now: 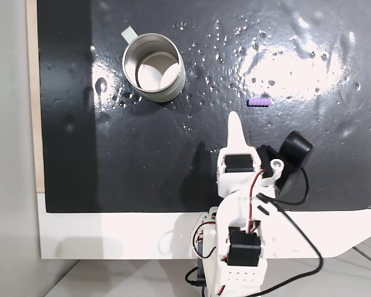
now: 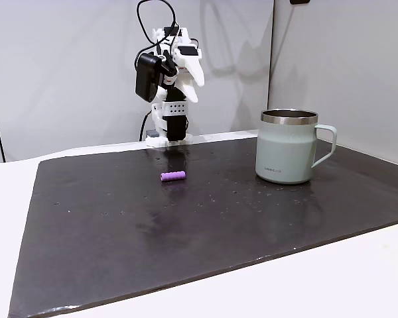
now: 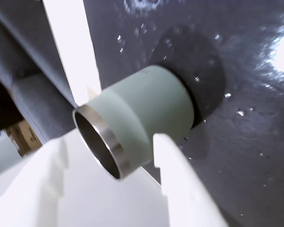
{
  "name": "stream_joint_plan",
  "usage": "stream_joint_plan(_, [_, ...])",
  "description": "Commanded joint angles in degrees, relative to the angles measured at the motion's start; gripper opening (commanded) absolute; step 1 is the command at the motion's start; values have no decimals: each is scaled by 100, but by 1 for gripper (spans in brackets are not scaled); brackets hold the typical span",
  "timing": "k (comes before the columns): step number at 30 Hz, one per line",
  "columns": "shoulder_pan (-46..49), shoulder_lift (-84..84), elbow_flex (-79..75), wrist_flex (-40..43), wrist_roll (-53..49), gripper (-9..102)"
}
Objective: Grasp a pengrip and put it in the cup.
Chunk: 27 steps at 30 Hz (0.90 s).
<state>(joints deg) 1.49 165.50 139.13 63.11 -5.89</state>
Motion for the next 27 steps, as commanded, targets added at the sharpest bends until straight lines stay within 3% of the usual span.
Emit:
stream_joint_plan(1, [272,-844,-940,123,35,20])
stream_joint_plan(19, [976,-4966,-3999,1687,-26,25])
stream_joint_plan(27, [1301,-6223,-4852,1854,-202,25])
